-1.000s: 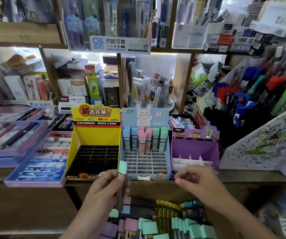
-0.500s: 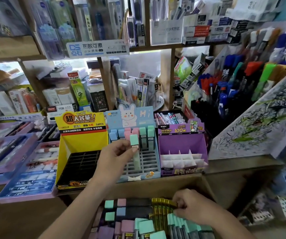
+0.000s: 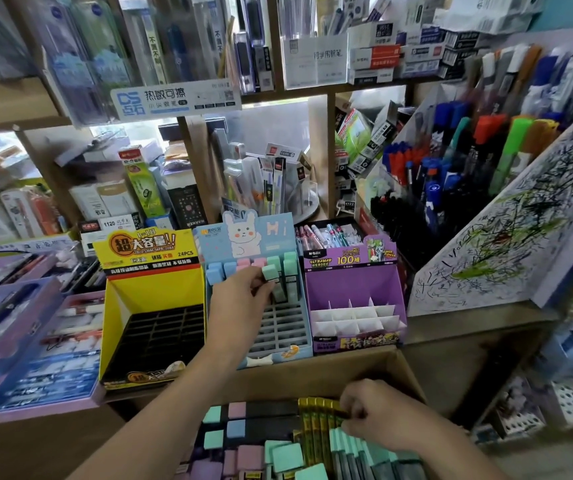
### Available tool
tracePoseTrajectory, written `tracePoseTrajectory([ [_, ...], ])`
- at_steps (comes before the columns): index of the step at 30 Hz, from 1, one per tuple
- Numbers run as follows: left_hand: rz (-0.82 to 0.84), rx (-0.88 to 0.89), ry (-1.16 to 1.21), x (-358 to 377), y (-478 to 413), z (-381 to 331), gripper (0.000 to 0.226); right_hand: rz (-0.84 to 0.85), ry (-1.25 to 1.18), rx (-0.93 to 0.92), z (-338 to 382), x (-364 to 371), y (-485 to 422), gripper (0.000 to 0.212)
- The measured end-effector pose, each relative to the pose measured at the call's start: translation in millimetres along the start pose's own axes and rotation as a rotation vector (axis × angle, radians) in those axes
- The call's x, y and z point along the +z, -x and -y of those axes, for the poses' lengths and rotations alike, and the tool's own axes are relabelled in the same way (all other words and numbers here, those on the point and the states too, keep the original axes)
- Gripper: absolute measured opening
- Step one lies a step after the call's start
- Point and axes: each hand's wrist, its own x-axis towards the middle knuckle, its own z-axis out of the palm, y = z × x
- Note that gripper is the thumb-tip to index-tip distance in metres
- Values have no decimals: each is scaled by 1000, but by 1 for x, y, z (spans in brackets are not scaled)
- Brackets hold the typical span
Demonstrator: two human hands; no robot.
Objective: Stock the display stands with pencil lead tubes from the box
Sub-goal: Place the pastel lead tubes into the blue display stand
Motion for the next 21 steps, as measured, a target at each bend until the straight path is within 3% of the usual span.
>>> tracePoseTrajectory([
  [13, 55, 84, -302, -1, -1, -12, 10, -7, 0, -6, -3, 1, -2, 30],
  [21, 48, -21, -325, 2, -3, -17, 14, -8, -6, -10, -1, 1, -1, 25],
])
